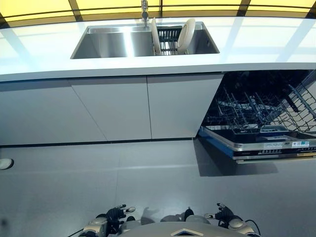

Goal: Take plates into dishwasher

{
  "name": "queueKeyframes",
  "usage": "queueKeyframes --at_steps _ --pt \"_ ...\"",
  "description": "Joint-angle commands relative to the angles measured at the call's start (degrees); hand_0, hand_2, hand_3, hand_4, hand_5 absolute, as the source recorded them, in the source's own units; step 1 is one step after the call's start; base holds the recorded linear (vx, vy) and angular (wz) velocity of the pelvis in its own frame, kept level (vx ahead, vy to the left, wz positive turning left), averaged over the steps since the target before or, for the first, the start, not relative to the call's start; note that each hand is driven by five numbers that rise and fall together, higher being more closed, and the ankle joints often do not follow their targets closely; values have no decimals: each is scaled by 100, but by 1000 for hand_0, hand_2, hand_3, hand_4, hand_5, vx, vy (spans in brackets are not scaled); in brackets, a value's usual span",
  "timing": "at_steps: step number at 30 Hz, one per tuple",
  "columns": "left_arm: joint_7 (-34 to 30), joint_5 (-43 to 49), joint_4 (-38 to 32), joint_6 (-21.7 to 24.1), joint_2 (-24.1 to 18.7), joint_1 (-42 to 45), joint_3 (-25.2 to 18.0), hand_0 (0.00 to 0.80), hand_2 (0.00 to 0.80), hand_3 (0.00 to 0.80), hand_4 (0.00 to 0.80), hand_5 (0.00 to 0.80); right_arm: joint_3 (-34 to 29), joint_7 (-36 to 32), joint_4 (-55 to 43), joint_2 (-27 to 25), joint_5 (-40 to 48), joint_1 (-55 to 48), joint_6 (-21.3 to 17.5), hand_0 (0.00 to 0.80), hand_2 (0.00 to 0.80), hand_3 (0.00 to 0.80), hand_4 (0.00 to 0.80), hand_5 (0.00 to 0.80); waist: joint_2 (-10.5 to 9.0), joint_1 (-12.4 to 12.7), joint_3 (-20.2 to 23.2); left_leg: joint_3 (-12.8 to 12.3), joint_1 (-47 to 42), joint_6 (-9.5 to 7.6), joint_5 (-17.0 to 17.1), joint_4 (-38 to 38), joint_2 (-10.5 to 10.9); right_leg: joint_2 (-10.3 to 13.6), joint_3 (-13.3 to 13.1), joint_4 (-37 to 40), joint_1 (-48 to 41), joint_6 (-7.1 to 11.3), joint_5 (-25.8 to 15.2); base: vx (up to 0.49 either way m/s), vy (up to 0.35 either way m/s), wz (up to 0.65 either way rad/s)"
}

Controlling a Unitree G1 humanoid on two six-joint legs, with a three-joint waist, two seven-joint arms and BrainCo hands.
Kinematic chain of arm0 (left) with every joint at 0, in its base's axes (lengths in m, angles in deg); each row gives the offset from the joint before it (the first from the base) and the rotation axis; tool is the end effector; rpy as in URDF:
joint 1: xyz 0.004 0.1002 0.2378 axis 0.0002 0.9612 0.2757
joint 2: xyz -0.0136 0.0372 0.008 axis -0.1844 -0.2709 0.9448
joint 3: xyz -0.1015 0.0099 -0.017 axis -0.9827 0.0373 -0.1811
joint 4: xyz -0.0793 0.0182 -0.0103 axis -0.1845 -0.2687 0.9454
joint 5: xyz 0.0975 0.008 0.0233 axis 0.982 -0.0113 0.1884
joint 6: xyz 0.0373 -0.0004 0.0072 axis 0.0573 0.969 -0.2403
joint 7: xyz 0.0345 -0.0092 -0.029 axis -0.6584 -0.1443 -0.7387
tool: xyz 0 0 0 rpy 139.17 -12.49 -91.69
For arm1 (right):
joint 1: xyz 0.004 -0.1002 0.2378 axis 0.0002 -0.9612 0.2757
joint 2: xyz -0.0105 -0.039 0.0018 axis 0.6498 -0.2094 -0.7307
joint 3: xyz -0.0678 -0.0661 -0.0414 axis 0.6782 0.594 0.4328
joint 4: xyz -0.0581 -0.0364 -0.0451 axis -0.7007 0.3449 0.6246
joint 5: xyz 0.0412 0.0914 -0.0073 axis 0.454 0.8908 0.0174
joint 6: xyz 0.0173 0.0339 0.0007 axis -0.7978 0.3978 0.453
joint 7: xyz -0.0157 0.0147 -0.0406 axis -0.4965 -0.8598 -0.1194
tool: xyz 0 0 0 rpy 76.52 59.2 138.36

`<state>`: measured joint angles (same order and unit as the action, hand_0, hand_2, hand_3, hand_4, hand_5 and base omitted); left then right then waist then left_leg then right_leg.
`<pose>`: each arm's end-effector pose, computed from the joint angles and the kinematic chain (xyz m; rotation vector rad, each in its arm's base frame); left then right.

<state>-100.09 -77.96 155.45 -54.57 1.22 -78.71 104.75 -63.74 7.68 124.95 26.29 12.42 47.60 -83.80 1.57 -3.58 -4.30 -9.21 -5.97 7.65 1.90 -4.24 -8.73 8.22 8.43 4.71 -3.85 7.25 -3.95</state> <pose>0.0739 0.2152 -0.1160 -0.0441 1.2446 -0.0828 0.0671 -0.2302 -0.1134 -0.4509 1.2073 -0.0022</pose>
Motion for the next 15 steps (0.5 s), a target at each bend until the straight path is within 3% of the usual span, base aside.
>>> queueKeyframes --at_steps 1,4,6,7,9,10,11,12,13,15 --pt "277 -453 105 389 22 -535 -288 0 0 0 0 0 305 -18 -52 -74 24 429 106 0 0 0 0 0 -356 31 -426 348 800 -578 -606 2337 382 -206 -11 -1173 129 -608 891 16 -112 0" --pt "301 -532 35 596 48 -512 -400 0 0 0 0 0 295 -61 -106 -188 -80 398 80 0 0 0 0 0 -349 139 -664 515 1632 -485 -98 3148 413 -312 -102 -1327 105 -759 967 97 -20 -3" --pt "344 -653 -18 658 53 -486 -458 0 0 0 0 0 242 -52 -17 -262 58 390 66 0 0 0 0 0 -168 253 -820 338 1868 -331 293 2362 143 -476 -167 -1366 -65 -688 1135 334 149 -17" --pt "329 -710 -16 665 25 -446 -479 0 0 0 0 0 165 -123 52 -311 74 377 9 0 0 0 0 0 -10 340 -871 253 1943 -183 700 1486 -200 -571 -263 -1312 -279 -585 1292 465 215 -22" --pt "340 -658 26 720 30 -368 -516 0 0 0 0 0 119 -174 77 -324 65 309 9 0 0 0 0 0 52 496 -891 442 2069 21 1309 627 -400 -547 -459 -1107 -726 -447 1426 566 198 -42" --pt "386 -599 36 759 55 -307 -575 0 0 0 0 0 114 -193 94 -334 67 280 28 0 0 0 0 0 59 586 -859 548 2163 85 1407 314 -454 -495 -549 -1001 -936 -377 1491 487 159 -64" --pt "452 -595 62 817 79 -293 -624 0 0 0 0 0 71 -217 121 -338 26 254 16 0 0 0 0 0 44 592 -829 468 2189 71 1399 323 -443 -403 -587 -969 -1091 -321 1591 412 179 -62" --pt "543 -719 19 772 100 -323 -697 0 0 0 0 0 52 -224 127 -345 -2 269 43 0 0 0 0 0 27 581 -767 372 2187 -15 1155 361 -414 -279 -710 -944 -1131 -258 1570 305 161 -31" --pt "554 -804 40 757 74 -352 -741 0 0 0 0 0 37 -217 155 -327 -44 277 40 0 0 0 0 0 32 586 -716 417 2177 -16 1138 443 -374 -185 -743 -924 -1171 -200 1600 336 179 6" --pt "496 -881 25 677 -4 -455 -834 0 0 0 0 0 -27 -105 183 -246 78 320 131 0 0 0 0 0 -26 674 -624 634 2286 -121 858 905 -88 102 -792 -869 -1321 -12 1574 319 121 17"
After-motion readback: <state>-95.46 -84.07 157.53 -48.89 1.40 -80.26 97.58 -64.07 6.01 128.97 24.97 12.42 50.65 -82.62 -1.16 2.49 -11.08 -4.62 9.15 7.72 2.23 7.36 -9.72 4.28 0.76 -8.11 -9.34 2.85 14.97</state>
